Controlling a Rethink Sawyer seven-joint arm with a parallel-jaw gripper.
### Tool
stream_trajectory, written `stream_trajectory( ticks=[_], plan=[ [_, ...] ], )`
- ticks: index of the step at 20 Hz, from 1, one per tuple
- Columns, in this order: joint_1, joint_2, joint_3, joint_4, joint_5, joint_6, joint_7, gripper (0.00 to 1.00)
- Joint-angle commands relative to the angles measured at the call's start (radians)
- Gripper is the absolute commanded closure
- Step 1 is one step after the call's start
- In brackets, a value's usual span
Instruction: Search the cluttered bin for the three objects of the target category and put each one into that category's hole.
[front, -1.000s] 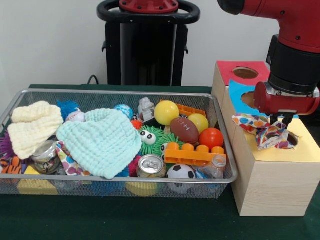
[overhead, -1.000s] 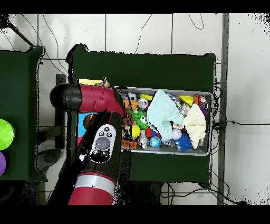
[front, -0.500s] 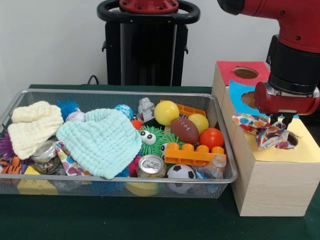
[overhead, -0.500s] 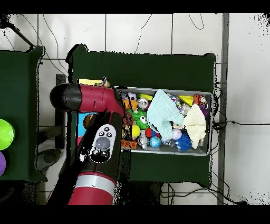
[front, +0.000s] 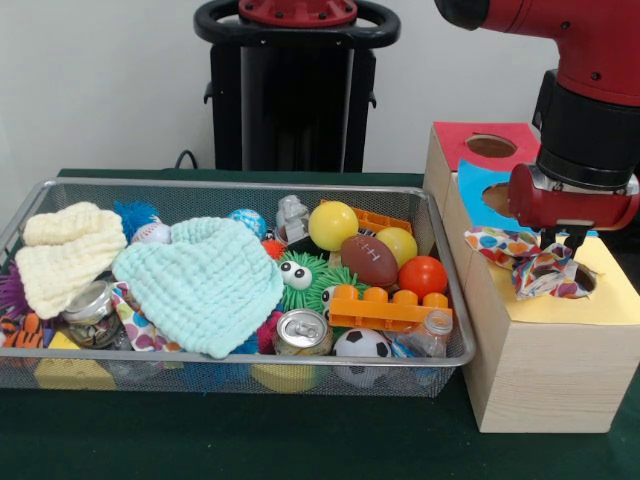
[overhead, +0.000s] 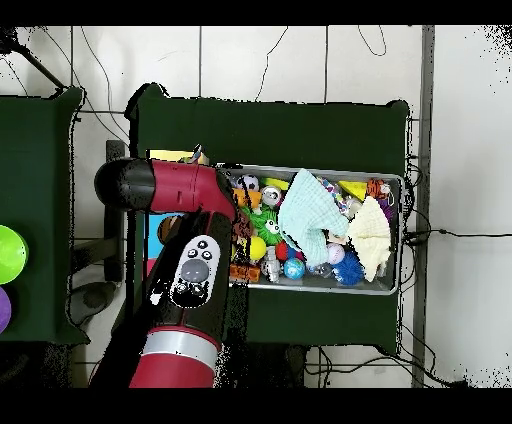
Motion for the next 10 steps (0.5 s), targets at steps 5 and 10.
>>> stream_trajectory(
  ticks=[5, 10],
  plan=[
    [-0.022, 0.132, 0.103, 0.076, -0.020, -0.062, 0.183, 1.00],
    [-0.023, 0.134, 0.102, 0.066, -0.018, -0.049, 0.184, 1.00]
  ],
)
